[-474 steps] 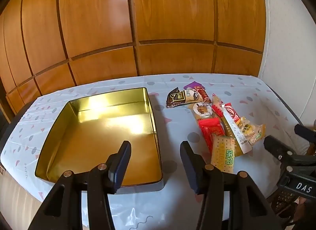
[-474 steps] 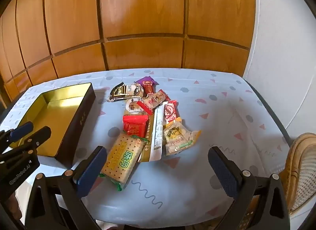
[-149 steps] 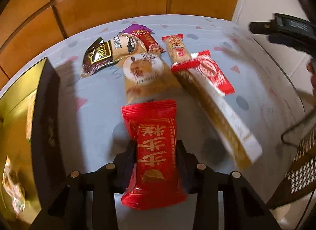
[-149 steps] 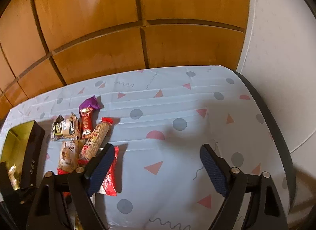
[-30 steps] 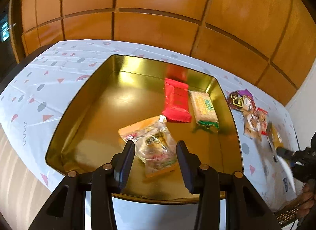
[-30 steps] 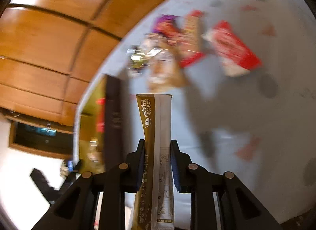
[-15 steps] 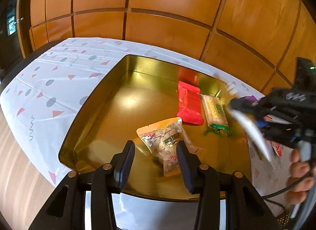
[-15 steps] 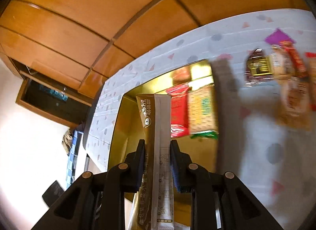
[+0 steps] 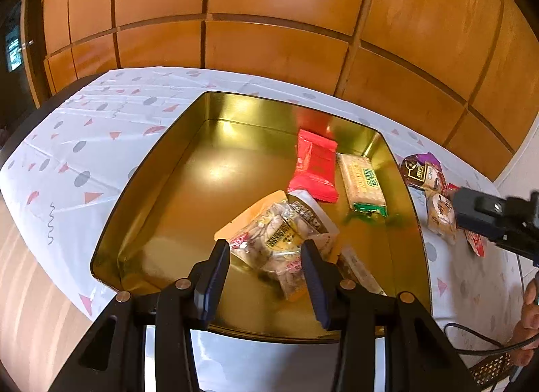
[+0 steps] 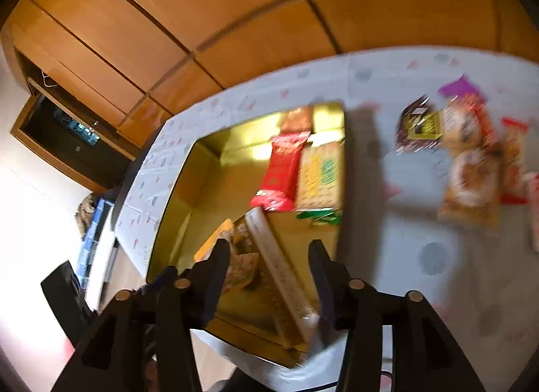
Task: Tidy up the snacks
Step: 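Carry the white-gold bar to the tin and release it with the right gripper, then move the left gripper back over the snack pile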
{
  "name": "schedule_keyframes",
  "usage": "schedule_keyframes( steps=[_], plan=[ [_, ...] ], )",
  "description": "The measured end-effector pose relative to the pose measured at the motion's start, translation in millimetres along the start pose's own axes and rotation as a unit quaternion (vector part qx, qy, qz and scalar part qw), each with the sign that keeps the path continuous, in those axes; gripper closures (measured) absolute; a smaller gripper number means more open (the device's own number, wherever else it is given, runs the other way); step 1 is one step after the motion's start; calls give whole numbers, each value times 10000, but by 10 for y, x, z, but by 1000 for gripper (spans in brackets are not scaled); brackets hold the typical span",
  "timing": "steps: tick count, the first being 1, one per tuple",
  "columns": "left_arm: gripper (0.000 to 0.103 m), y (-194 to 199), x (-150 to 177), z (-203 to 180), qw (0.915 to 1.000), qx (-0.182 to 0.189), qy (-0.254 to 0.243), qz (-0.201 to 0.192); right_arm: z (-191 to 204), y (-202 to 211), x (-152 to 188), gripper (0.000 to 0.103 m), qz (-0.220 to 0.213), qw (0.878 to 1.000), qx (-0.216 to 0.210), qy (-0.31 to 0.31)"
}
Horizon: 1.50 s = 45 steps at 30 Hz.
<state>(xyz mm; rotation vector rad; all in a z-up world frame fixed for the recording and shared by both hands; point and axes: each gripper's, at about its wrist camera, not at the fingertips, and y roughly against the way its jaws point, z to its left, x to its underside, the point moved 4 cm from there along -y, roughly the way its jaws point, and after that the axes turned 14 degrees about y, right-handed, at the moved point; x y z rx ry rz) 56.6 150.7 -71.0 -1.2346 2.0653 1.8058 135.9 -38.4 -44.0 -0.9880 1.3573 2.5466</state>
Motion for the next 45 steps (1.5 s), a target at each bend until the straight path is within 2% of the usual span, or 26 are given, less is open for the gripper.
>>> schedule_keyframes(
  steps=[7, 13, 19, 25, 28, 31, 33, 37, 39, 45],
  plan=[
    [59, 52, 50, -138, 9998, 0, -218, 0, -391, 558, 246, 37, -91, 9954, 885, 341],
    [59, 101, 103, -267, 9991, 27, -434, -20, -712, 790, 379, 36, 13, 9820, 1746, 721],
    [59, 131, 150, -383, 9981, 42, -616, -19, -923, 993, 383, 36, 111, 9556, 2584, 1411],
    [59, 199, 203, -583, 9950, 209, -969, -77, -1144, 1136, 257, 33, 140, 9131, 3425, 2210],
    [59, 193, 221, -683, 9938, 207, -1090, -54, -1378, 1232, 159, 31, 76, 8994, 3750, 2247],
    [59, 189, 219, -802, 9920, 258, -1232, -12, -1680, 1319, 69, 30, 65, 8924, 3990, 2108],
    [59, 195, 216, -901, 9903, 321, -1353, -14, -1864, 1362, 36, 29, 72, 8905, 4089, 1992],
    [59, 173, 214, -1118, 9862, 420, -1601, 55, -2338, 1434, 60, 29, -46, 8986, 4157, 1406],
    [59, 156, 204, -1295, 9805, 489, -1905, 42, -2594, 1463, 119, 29, 31, 9103, 4066, 779],
    [46, -86, 170, -1864, 9566, 730, -2783, 469, -2817, 1526, 171, 26, -12, 9259, 3778, 49]
  ],
)
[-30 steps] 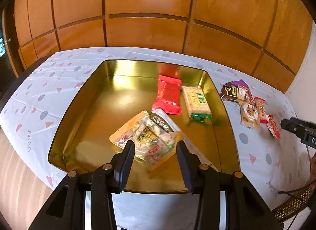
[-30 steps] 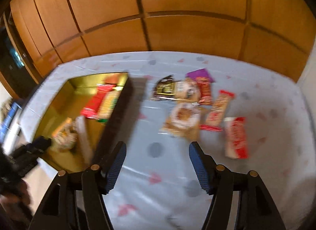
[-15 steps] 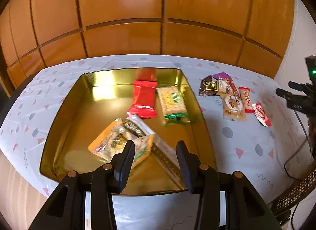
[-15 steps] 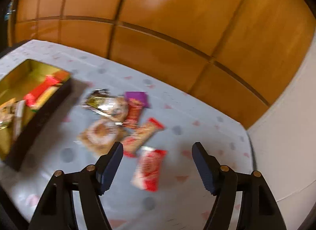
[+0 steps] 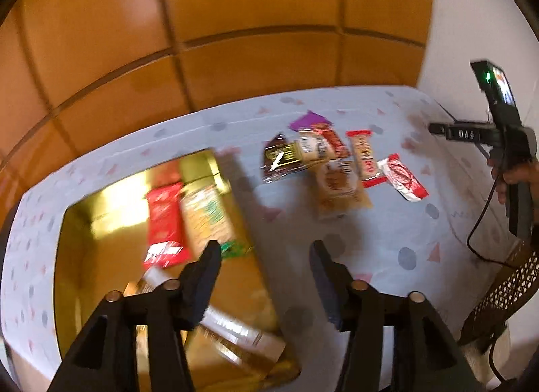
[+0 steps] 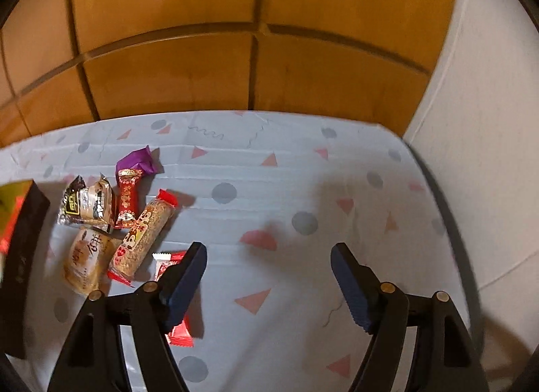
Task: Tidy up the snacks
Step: 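Move the left gripper back over the snack pile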
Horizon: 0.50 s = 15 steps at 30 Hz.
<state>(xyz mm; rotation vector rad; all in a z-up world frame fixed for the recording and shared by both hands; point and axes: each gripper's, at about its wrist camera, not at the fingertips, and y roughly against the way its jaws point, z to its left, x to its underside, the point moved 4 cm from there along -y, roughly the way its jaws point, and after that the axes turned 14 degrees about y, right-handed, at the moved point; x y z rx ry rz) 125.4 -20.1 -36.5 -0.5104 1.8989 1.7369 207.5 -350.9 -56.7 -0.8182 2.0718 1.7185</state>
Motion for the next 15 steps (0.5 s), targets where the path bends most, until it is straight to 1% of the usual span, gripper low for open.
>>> schedule_keyframes(
  steps=[3, 6, 9, 13, 15],
  plan=[
    [46, -168, -172, -194, 9990, -5, -446, 36, -23, 44, -10, 24, -125, 9998, -59, -160],
    [45, -331, -307, -330, 9965, 84, -824, 85, -18, 107, -36, 21, -265, 9993, -133, -235],
    [41, -548, -467, -445, 9931, 131, -1144, 204, 16, 136, -51, 17, -331, 9991, -164, -211],
    [41, -772, -637, -572, 9896, 172, -1405, 259, 18, 163, -68, 16, -378, 9990, -142, -172],
    [41, -910, -694, -653, 9855, 168, -1649, 371, 9, 176, -69, 14, -402, 9988, -196, -197]
  ],
)
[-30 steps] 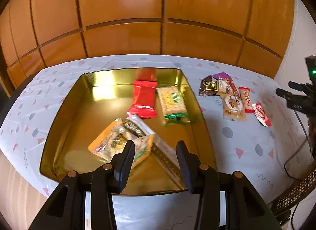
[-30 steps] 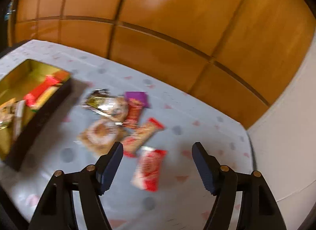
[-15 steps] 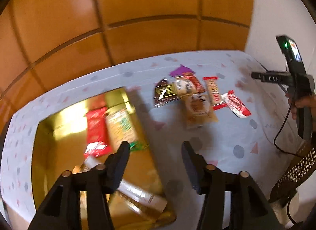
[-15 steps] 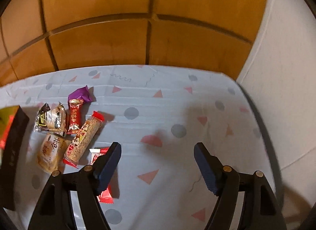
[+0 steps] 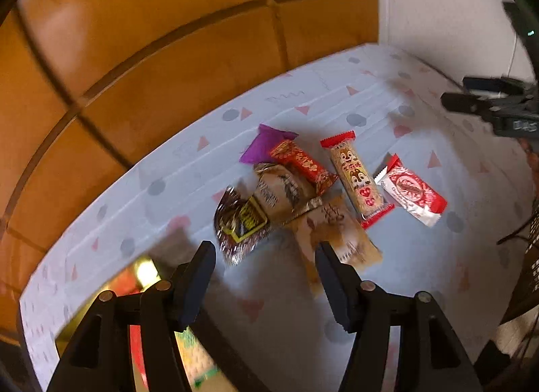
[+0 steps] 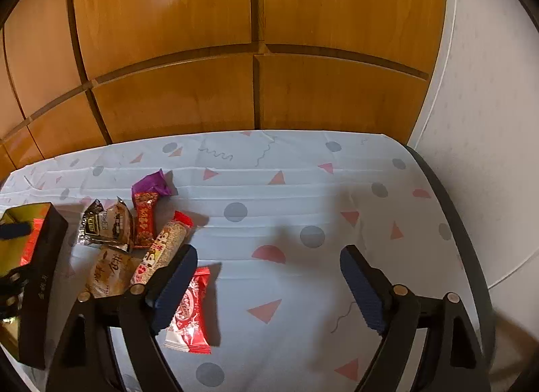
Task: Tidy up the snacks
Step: 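Move the left gripper back over the snack pile, then grasp the brown chocolate pack with the left gripper and lift it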
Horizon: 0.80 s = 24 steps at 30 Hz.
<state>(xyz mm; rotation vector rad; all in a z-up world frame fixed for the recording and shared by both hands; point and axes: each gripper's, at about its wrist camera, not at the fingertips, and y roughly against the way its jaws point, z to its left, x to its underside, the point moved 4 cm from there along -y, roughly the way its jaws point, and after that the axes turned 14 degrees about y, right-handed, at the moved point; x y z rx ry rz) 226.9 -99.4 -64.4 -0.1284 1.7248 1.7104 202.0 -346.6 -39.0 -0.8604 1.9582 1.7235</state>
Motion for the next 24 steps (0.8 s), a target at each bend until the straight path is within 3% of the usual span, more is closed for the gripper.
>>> schedule_keyframes(
  steps=[6, 11, 13, 16, 19, 21, 22, 23, 24],
  plan=[
    [41, -453, -186, -91, 9966, -85, -693, 440, -30, 54, -33, 13, -87, 9999, 97, 0],
    [41, -758, -299, -94, 9939, 109, -815, 740, -31, 65, -55, 12, -120, 9999, -7, -37],
    [41, -871, -346, -65, 9934, 177, -767, 830, -28, 64, -57, 12, -116, 9999, -17, -26],
    [30, -1051, -404, -12, 9935, 228, -599, 944, -35, 72, -62, 12, -138, 9999, -22, -46],
    [27, -1144, -459, 60, 9948, 324, -203, 947, -48, 59, -64, 12, -121, 9999, -40, -78],
    [30, -1162, -431, 105, 9947, 341, 71, 970, -50, 51, -60, 12, -109, 9999, -49, -86],
    [41, -1155, -408, 129, 9939, 394, 204, 1014, -53, 48, -60, 12, -102, 9999, -46, -92],
    [64, -1130, -398, 161, 9927, 504, 385, 1030, -54, 47, -56, 12, -97, 9999, -47, -92],
    [67, -1091, -390, 202, 9924, 502, 528, 991, -52, 48, -56, 12, -95, 9999, -48, -92]
  ],
)
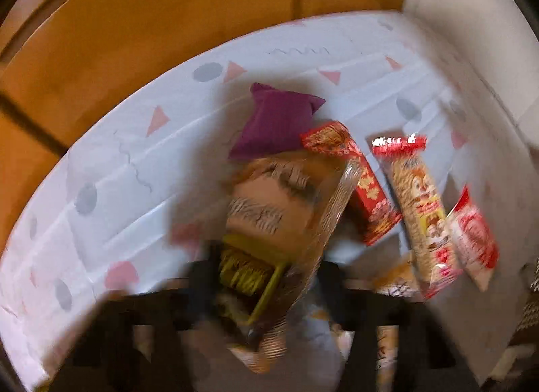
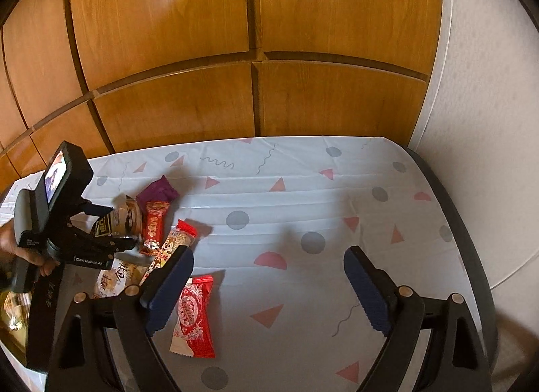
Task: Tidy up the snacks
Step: 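Grasp the brown chocolate pack with the left gripper and lift it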
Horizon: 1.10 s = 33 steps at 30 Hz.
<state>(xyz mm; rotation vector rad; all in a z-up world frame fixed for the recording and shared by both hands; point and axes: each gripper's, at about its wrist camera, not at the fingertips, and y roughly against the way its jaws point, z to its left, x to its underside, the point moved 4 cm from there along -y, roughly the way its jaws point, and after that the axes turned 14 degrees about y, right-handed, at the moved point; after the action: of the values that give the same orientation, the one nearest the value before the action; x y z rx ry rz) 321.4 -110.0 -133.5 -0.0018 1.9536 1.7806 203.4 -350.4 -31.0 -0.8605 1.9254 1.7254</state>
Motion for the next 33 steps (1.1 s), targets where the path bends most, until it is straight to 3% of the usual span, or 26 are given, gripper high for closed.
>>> schedule_keyframes(
  steps=[5, 9, 13, 18, 24, 27, 29, 33],
  plan=[
    [75, 138, 189, 127, 9985, -252, 488, -49, 20, 12, -1, 12, -39, 10000, 45, 74],
    [75, 543, 368, 138, 9945, -287, 910, -439, 33, 8, 1, 12, -44, 9998, 122, 165],
    [75, 1026, 675, 21, 9898, -11, 1187, -783, 5, -16, 6, 12, 10, 9998, 176, 136],
    [74, 1237, 1205, -434, 9917, 169, 824, -974, -39, -45, 45, 12, 113, 9998, 185, 40],
    [74, 1021, 2036, -907, 9962, 20, 182, -857, -73, -115, 97, 12, 258, 9996, 36, -140],
    [74, 869, 2239, -1009, 9957, -259, -133, -880, -68, -160, 129, 17, 329, 9989, -201, -271],
    [74, 874, 2294, -1025, 9922, -319, -235, -1186, -25, -187, 156, 19, 379, 9974, -510, -354],
    [72, 835, 2267, -906, 9919, 20, 33, -1267, 127, -211, 189, 27, 419, 9919, -1124, -405]
  ],
)
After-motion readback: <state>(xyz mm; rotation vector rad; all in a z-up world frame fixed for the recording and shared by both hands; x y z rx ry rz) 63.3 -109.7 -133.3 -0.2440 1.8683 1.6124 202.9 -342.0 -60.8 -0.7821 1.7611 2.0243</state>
